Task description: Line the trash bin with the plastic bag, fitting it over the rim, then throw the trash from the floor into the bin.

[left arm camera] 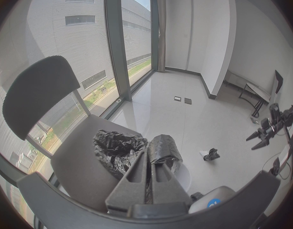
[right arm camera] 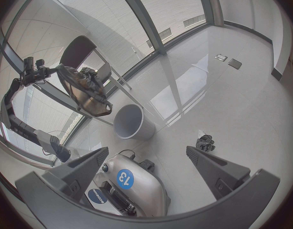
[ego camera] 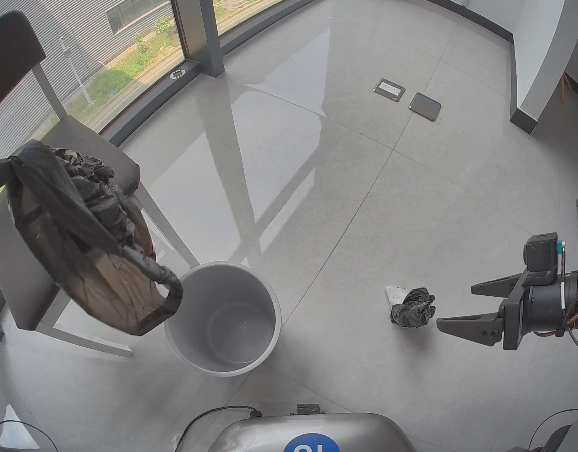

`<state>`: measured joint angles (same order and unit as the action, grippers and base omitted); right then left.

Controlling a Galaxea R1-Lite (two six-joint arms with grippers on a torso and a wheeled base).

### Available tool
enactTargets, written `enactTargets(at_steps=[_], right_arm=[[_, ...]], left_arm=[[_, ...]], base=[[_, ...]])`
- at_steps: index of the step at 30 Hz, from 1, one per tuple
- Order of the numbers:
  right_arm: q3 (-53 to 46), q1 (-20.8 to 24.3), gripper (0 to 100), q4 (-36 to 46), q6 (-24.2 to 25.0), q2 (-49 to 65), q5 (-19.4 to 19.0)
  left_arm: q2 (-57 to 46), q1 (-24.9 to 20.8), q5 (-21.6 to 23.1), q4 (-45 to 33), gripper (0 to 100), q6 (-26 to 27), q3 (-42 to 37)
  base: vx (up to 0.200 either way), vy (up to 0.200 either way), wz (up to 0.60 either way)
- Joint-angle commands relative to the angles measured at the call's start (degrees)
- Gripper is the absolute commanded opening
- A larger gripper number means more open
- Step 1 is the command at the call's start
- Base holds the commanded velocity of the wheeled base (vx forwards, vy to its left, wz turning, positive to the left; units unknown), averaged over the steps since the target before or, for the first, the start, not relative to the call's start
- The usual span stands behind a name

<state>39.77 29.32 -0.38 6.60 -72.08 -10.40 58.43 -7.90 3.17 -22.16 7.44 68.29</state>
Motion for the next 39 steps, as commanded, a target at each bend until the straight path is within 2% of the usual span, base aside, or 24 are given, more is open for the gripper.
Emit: enactTargets(at_steps=[1, 4, 9, 13, 14, 15, 20, 25, 30, 39], right_arm=[[1.4, 0.3, 100, -0.4, 0.0, -1.8, -0.1], [2.9, 0.5, 100, -0.7, 0.0, -3.1, -0.1], [7.6, 2.3, 100, -0.8, 0.3, -6.6, 0.5], [10.3, 4.2, 100, -0.4, 0.3, -9.1, 0.9], [10.3, 4.2, 100, -0.4, 0.3, -9.1, 0.9], [11.4, 4.8, 100, -0.1, 0.3, -10.1, 0.9], [13.1, 6.6, 100, -0.1, 0.1, -13.0, 1.1], [14.4, 8.2, 100, -0.4, -0.4, -15.8, 2.1], [15.4, 9.0, 100, -0.9, -2.0, -18.7, 2.5], [17.8, 10.1, 100, -6.6, -9.8, -25.8, 1.9]], left_arm=[[6.5, -8.4, -4.6, 4.5, 0, -3.7, -0.1], [8.2, -9.9, -5.0, 5.3, 0, -4.0, 0.5], [12.0, -13.4, -5.2, 4.9, 0, -4.9, 6.2], [13.7, -18.2, -6.7, 3.3, 0, -8.1, 11.8], [13.7, -18.2, -6.7, 3.3, 0, -8.1, 11.8], [14.0, -20.7, -7.7, 2.7, 0, -9.2, 13.5], [14.0, -25.4, -9.5, 1.9, 0, -10.5, 14.9], [14.3, -27.2, -9.8, 2.0, 0, -10.6, 15.6], [15.5, -29.8, -10.0, 1.9, 0, -12.9, 17.6], [17.4, -31.5, -10.7, 1.9, 0, -13.5, 20.0]], base=[[0.000, 0.000, 0.00], [0.000, 0.000, 0.00], [0.000, 0.000, 0.00], [0.000, 0.000, 0.00], [0.000, 0.000, 0.00], [0.000, 0.000, 0.00], [0.000, 0.000, 0.00], [0.000, 0.000, 0.00], [0.000, 0.000, 0.00], [0.000, 0.000, 0.00]])
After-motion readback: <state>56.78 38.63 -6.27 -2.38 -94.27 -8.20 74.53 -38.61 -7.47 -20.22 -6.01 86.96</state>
